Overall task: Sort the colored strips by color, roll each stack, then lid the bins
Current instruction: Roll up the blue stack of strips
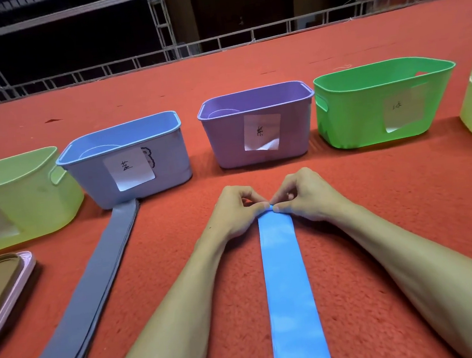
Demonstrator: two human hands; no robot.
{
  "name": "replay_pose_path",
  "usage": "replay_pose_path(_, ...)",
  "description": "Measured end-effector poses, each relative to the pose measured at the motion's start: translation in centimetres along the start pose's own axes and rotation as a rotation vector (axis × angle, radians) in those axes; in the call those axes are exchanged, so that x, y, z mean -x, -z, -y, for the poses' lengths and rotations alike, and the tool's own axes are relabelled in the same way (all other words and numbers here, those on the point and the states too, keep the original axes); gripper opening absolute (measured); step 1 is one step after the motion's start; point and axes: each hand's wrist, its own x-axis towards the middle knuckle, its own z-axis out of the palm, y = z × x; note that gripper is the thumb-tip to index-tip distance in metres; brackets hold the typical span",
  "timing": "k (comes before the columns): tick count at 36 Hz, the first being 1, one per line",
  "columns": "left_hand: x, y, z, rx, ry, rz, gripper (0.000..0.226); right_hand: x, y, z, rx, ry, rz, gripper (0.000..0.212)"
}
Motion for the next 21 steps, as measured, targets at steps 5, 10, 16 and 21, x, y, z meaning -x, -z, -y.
replay_pose_path(5, 0.10, 0.11, 0.01, -0.018, 0.015, -0.003, 0.005, 0.07, 0.12, 0.17, 0.010, 0.022, 0.002, 0.013)
replay_pose_path(10, 0.13, 0.19, 0.24, -0.046, -0.016, -0.001, 0.014, 0.31, 0.13, 0.11, 0.014, 0.067, -0.003, 0.013)
replay_pose_path(16, 0.34, 0.23, 0.19, -0.207, 0.023, 0.016, 0.028, 0.22, -0.04, -0.15, -0.004, 0.053, 0.011, 0.013)
replay_pose_path(21, 0.61, 0.53, -0.40, -0.294, -0.009, 0.050, 0.017, 0.33, -0.08, -0.16, -0.030, 0.048, -0.001, 0.013)
